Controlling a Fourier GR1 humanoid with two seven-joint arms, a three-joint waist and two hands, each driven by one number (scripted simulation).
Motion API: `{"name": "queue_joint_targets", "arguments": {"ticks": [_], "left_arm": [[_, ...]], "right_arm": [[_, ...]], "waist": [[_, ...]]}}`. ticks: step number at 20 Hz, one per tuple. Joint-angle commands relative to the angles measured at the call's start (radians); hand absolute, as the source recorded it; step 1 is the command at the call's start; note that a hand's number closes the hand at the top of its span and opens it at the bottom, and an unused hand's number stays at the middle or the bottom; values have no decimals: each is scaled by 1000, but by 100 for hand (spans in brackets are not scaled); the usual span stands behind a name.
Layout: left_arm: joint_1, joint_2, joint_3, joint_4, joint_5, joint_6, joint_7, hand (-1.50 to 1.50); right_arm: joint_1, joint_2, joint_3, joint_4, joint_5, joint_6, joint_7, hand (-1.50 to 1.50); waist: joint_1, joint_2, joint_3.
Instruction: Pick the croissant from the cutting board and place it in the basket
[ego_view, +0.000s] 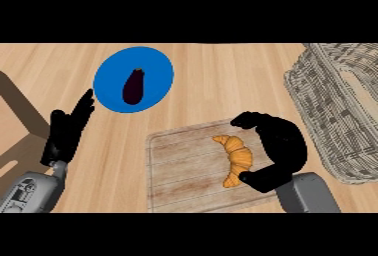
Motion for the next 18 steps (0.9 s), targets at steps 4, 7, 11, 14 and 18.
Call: {"name": "queue_joint_targets", "arguments": {"ticks": [4,7,11,14,18], "left_arm": [[27,6,7,3,-16,10,4,0],[-12,-10,10,-16,-10,22,42,0],[7,-3,11,0,-8,-4,17,0],[1,16,11,-48,-8,-14,55,0],[-23,-16,35,28,-20,-18,3,0]], "right_arm": [[53,-202,-76,-168,281,-221,131,-150],[29,-373,-119,-189,381,-192,217,-150],[2,-581,-109,-246,433,-21,306,-150],[-2,-684,-88,-286,399,134,358,-150],[79,-770,-132,-374,310,285,346,-150]], "waist": [[-34,-10,-7],[-34,-8,-7],[-13,-4,-6],[4,-4,-5],[-9,0,-3]]}}
